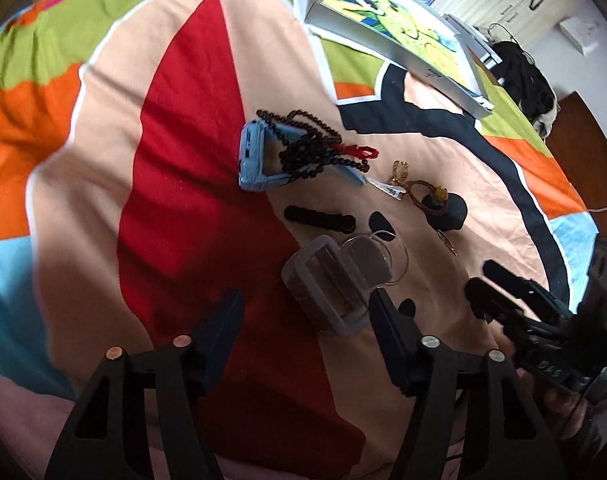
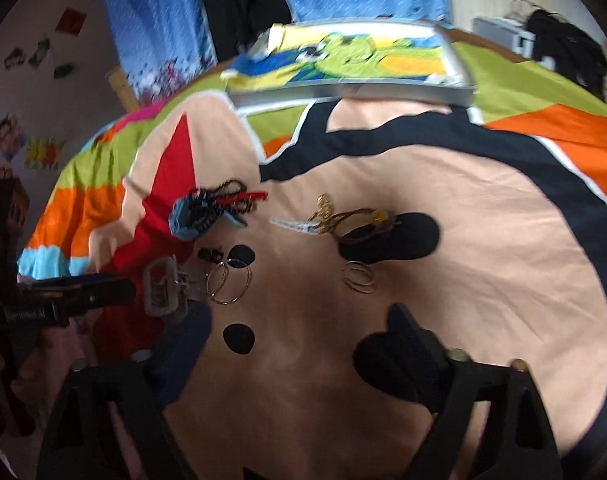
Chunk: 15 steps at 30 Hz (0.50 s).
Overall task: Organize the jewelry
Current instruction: 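Grasp the clear plastic hair clip with the left tool while the right tool grasps a silver hoop earring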
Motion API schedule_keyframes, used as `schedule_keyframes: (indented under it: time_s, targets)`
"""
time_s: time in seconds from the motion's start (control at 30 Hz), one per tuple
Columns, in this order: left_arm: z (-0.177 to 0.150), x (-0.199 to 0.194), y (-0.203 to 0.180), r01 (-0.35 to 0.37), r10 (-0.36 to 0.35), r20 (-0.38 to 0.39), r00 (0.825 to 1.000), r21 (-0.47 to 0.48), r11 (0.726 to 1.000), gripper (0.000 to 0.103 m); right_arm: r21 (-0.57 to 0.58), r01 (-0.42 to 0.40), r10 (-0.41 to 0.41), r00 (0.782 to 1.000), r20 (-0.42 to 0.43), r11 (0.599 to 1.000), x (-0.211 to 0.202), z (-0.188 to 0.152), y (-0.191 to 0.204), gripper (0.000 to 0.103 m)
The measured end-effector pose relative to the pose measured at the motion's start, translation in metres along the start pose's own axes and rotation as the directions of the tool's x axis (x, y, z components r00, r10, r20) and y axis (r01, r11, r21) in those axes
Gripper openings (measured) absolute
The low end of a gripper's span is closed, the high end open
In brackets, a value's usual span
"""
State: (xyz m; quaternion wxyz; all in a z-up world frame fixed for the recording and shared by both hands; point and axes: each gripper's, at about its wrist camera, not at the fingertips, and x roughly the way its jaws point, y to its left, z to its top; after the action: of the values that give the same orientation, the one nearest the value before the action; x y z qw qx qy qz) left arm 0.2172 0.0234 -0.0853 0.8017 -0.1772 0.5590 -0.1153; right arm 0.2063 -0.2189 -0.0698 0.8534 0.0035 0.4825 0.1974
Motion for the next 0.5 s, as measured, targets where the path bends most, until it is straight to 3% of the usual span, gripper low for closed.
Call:
schedule_keyframes:
  time_s: [0.13, 0.3, 0.5]
  targets:
    - [0.003, 0.006, 0.003, 0.017, -0.018, -0.015, 1.0, -0.016, 1.0, 0.042, -0.025, -0.048, 0.047, 0.998, -0.048, 0.999, 0.024, 0.005, 0.003, 0.061]
    - [0.005, 0.013, 0.006, 0.011, -0.012, -0.021, 1.0, -0.021, 1.0, 0.019, -0.018, -0.115, 0.113, 0.99, -0.088, 0.993, 0.047, 0.011, 0.01, 0.049]
    - [0.001, 0.011, 0.003, 0.01, -0.01, 0.027, 1.0, -0.008, 1.0, 0.007, 0.013, -0.156, 0.157, 0.978, -0.137, 0.988, 0.074, 0.013, 0.013, 0.031]
